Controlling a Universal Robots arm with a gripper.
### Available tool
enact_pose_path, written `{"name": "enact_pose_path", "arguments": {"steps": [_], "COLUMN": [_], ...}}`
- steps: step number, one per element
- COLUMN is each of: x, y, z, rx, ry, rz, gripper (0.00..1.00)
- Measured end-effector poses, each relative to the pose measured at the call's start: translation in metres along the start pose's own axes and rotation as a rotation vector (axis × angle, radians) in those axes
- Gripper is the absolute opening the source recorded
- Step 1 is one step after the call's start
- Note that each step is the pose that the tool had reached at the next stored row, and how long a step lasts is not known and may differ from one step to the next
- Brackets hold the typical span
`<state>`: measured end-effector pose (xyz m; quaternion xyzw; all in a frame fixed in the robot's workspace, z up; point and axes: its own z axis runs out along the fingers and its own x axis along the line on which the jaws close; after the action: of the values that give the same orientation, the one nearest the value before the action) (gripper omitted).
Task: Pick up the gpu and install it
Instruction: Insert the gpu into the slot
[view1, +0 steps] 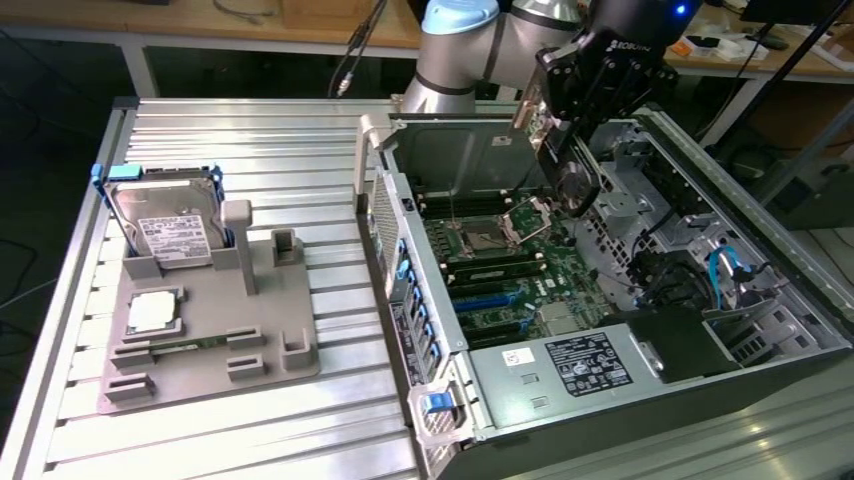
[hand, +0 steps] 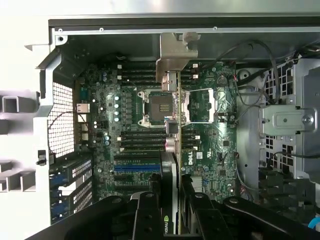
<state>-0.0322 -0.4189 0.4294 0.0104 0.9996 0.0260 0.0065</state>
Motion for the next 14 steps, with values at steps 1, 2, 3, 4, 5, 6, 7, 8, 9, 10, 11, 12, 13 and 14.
{"name": "enact_pose_path", "arguments": {"steps": [1, 2, 3, 4, 5, 6, 7, 8, 9, 10, 11, 12, 13, 14], "x": [0.0, 0.0, -0.0003, -0.0003, -0.0003, -0.0003, -0.0003, -0.0003, -0.0003, -0.0003, -0.0003, -0.0003, -0.0003, -0.0003], "y": [0.0, 0.0, 0.0, 0.0, 0.0, 0.0, 0.0, 0.0, 0.0, 0.0, 0.0, 0.0, 0.0, 0.0], "z": [0.0, 0.0, 0.0, 0.0, 0.0001, 0.0001, 0.0002, 0.0003, 0.0005, 0.0005, 0.0007, 0.0009, 0.001, 0.0012], "rx": [0.0, -0.0001, -0.0002, -0.0004, -0.0007, -0.0009, -0.0013, -0.0016, -0.0019, -0.002, -0.0024, -0.0027, -0.0029, -0.0031], "ry": [0.0, 0.0, 0.0007, 0.0016, 0.0029, 0.004, 0.0056, 0.0068, 0.0078, 0.0088, 0.0096, 0.0107, 0.0115, 0.0125], "rz": [0.0, 0.0, -0.013, -0.032, -0.054, -0.076, -0.107, -0.131, -0.149, -0.167, -0.185, -0.204, -0.222, -0.239], "gripper": [0.27, 0.27, 0.27, 0.27, 0.27, 0.27, 0.27, 0.27, 0.27, 0.27, 0.27, 0.27, 0.27, 0.27]}}
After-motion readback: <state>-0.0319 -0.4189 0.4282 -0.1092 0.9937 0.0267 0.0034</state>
